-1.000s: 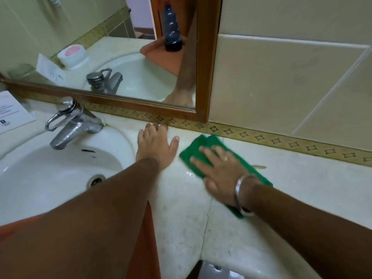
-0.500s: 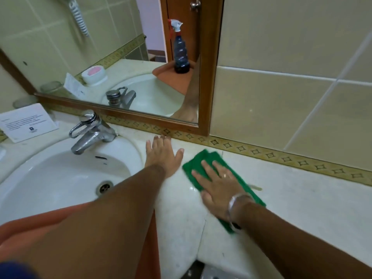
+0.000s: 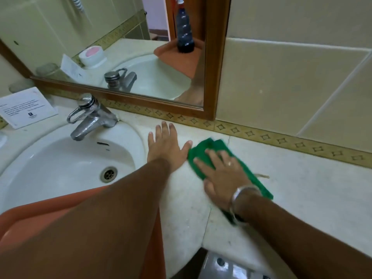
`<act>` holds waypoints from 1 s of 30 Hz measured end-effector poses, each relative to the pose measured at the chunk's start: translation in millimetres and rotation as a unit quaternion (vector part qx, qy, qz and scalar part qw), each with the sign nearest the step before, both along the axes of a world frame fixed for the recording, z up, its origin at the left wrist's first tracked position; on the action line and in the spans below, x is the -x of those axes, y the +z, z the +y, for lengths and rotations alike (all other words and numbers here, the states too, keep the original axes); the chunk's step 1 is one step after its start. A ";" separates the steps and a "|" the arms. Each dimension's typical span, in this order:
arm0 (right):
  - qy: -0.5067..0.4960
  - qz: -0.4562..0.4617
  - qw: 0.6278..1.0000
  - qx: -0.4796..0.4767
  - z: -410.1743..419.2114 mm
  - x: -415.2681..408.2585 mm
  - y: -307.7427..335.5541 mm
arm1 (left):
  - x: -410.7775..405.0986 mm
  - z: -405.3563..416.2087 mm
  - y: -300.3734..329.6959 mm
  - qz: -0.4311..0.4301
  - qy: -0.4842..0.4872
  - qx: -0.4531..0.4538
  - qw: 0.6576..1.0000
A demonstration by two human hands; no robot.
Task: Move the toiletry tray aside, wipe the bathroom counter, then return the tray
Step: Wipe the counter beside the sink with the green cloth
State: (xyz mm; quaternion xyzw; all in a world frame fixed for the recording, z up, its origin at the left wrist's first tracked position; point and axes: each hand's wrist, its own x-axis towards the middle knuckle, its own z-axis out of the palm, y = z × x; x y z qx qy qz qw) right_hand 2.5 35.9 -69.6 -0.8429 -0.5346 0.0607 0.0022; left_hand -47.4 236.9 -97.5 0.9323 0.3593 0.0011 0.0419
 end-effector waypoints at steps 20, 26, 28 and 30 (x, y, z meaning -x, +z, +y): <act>0.012 -0.026 1.000 0.007 -181.6 -9.8 -1.9 | 0.3 5.6 -4.7 0.011 -0.008 -0.004 1.000; -0.341 0.024 0.939 0.036 -296.6 -21.2 -0.5 | 0.2 -4.9 12.3 0.082 0.000 0.021 0.996; -0.329 0.024 0.943 0.036 -335.2 22.5 -1.0 | -1.7 -34.3 22.5 0.097 -0.045 -0.003 0.994; -0.363 0.052 0.930 0.021 -363.2 42.2 0.9 | -8.2 -86.7 29.3 0.057 -0.185 -0.018 0.981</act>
